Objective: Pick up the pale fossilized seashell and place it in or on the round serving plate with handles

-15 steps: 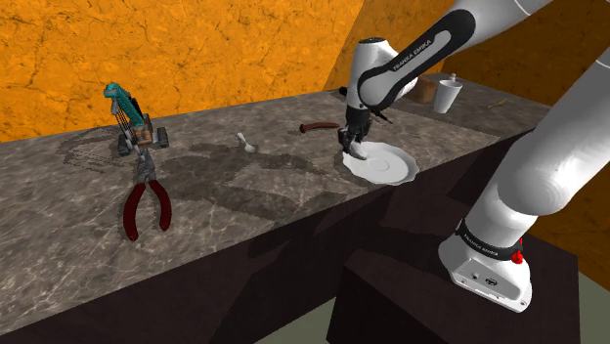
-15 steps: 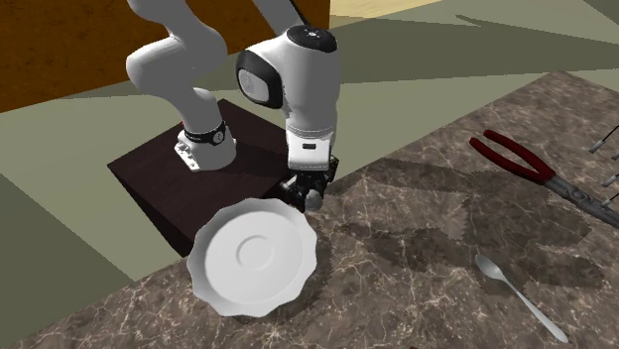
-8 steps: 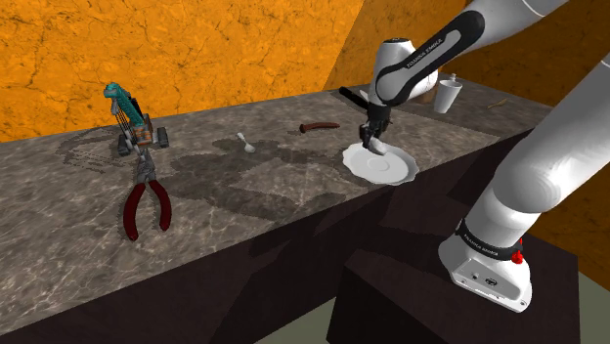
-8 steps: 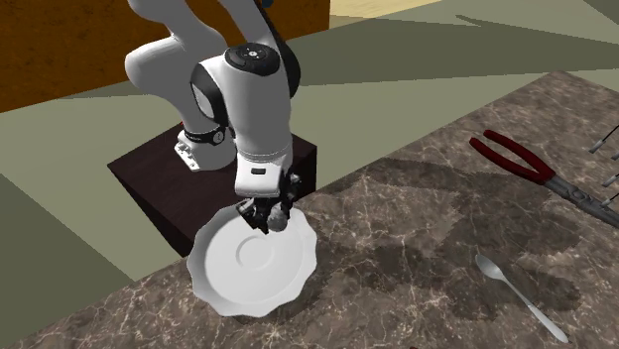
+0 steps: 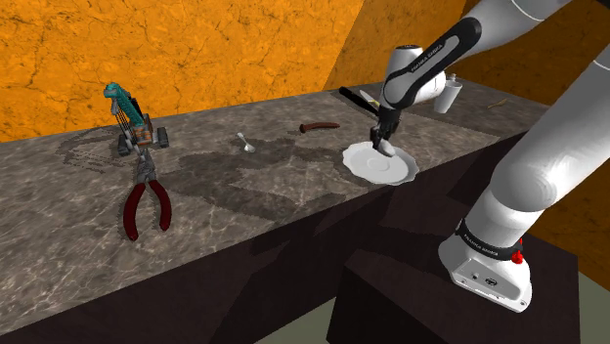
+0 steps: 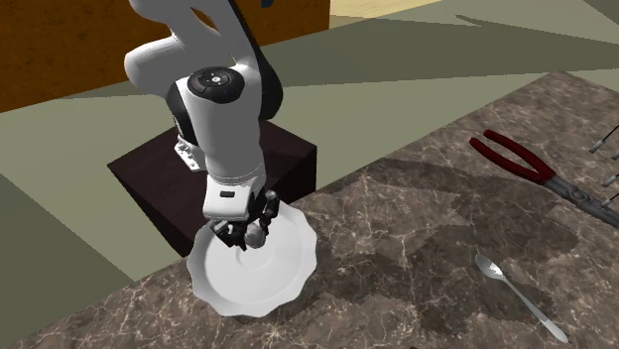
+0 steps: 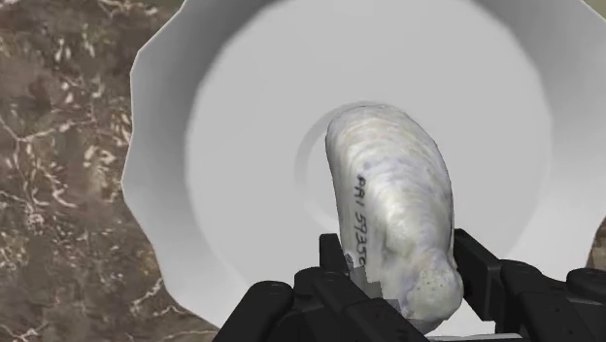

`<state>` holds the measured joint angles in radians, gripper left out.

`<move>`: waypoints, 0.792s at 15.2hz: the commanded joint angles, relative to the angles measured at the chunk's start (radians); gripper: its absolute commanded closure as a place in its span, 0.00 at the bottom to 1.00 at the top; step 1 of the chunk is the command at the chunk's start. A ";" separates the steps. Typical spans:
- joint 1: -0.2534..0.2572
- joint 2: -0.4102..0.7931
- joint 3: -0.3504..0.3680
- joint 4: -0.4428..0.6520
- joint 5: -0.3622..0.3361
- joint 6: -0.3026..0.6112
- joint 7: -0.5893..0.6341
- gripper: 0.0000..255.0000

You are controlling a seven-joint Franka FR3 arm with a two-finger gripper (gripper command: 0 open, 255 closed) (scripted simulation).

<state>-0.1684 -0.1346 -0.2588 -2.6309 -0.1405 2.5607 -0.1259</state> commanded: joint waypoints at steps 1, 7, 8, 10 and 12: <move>0.002 0.022 -0.001 -0.008 0.004 0.030 -0.001 1.00; 0.006 0.110 -0.005 -0.020 0.028 0.129 -0.016 1.00; 0.007 0.128 -0.005 -0.022 0.035 0.149 -0.020 1.00; 0.007 0.128 -0.004 -0.022 0.035 0.149 -0.020 1.00; 0.007 0.128 -0.004 -0.022 0.035 0.149 -0.020 1.00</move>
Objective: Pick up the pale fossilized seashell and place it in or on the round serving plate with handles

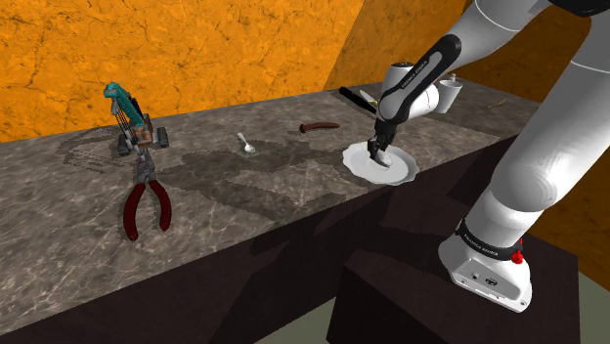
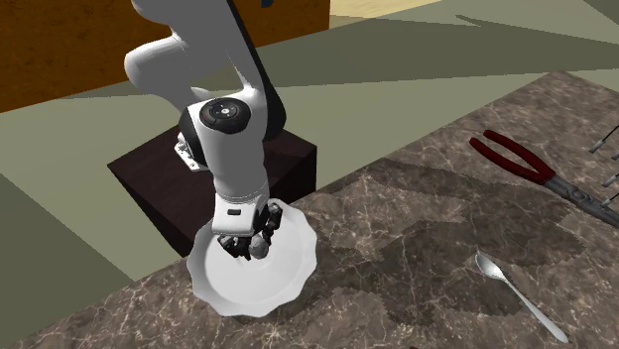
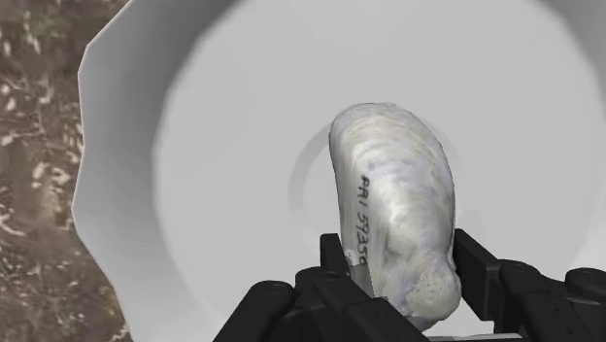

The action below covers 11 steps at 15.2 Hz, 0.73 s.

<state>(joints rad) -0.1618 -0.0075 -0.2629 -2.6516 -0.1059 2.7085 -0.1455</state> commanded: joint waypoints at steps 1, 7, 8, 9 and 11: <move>0.000 0.001 0.000 -0.001 0.000 0.001 0.000 1.00; 0.000 0.001 0.000 -0.001 0.000 0.001 0.000 0.00; 0.000 0.001 0.000 -0.001 0.000 0.001 0.000 0.00; 0.000 0.001 0.000 -0.001 0.000 0.001 0.000 0.00; 0.000 -0.039 0.000 0.000 -0.014 -0.039 0.010 0.00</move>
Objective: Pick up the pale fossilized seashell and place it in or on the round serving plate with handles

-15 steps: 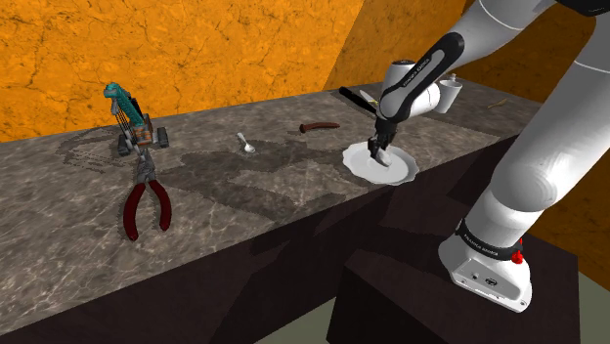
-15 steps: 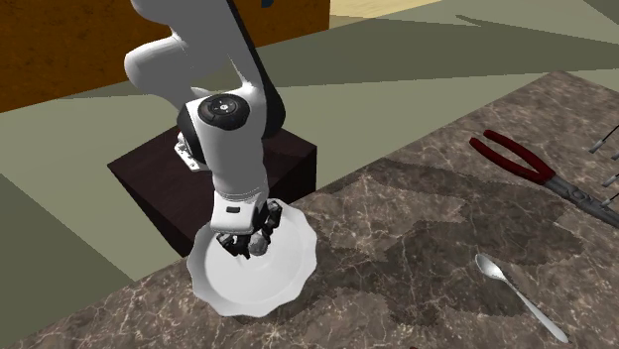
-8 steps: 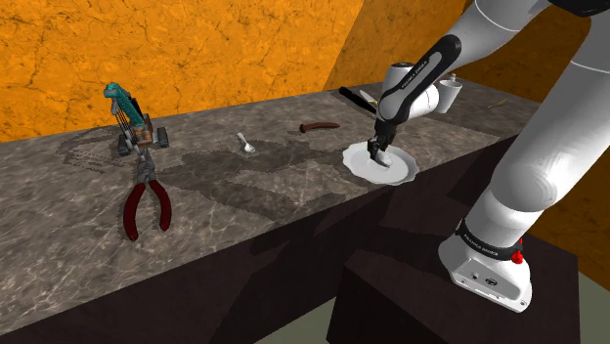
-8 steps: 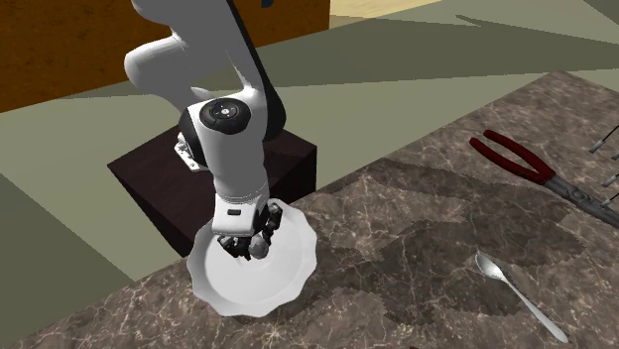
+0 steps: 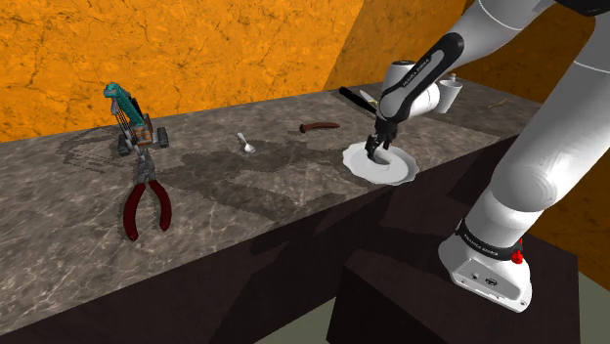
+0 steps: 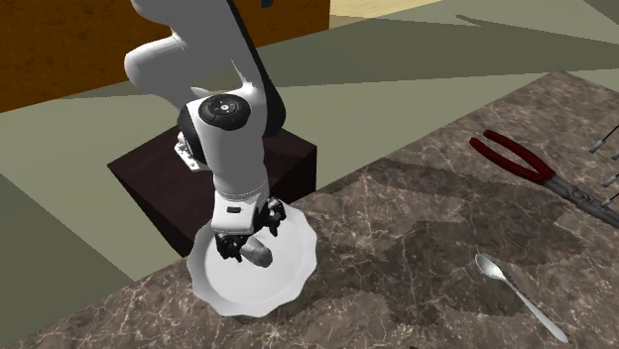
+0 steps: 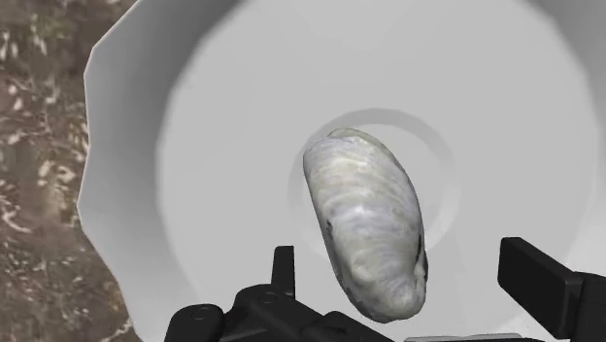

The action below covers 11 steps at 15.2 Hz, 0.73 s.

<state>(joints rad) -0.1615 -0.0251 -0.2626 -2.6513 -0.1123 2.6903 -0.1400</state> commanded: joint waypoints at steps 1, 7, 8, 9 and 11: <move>-0.001 -0.060 0.001 0.002 -0.020 -0.062 0.013 0.00; -0.004 -0.126 0.006 0.010 -0.035 -0.135 0.025 0.00; -0.004 -0.126 0.006 0.010 -0.035 -0.135 0.025 0.00; -0.004 -0.126 0.006 0.010 -0.035 -0.135 0.025 0.00; -0.004 -0.126 0.006 0.010 -0.035 -0.135 0.025 0.00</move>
